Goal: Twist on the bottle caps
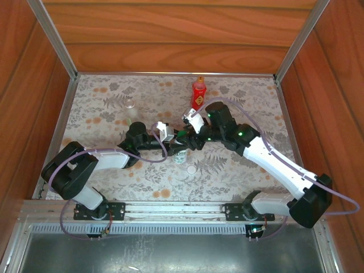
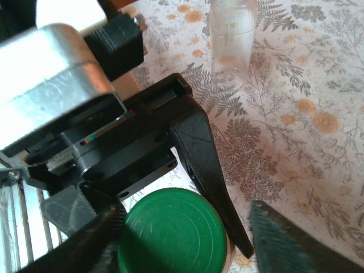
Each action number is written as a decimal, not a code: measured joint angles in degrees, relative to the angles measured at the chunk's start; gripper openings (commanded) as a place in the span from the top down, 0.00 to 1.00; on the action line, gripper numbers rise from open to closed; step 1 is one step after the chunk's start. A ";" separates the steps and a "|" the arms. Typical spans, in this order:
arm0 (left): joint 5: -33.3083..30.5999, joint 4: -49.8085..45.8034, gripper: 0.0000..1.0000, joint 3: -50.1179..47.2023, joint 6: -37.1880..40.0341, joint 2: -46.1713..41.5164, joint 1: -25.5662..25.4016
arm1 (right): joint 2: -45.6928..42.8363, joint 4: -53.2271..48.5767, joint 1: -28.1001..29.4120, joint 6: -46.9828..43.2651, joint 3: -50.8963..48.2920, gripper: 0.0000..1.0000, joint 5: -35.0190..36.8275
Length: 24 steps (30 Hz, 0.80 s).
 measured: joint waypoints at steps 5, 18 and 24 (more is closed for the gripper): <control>-0.24 -0.44 0.49 0.00 -0.33 0.00 0.07 | 0.28 0.00 0.37 -1.09 0.00 0.66 0.07; -10.75 -0.04 0.00 -4.74 -0.26 -4.44 0.50 | -2.93 4.09 -0.61 2.78 -3.58 0.68 14.36; -21.64 -1.29 0.00 -13.92 -0.44 -13.00 0.98 | 1.68 9.88 -3.69 5.38 -2.27 0.68 20.63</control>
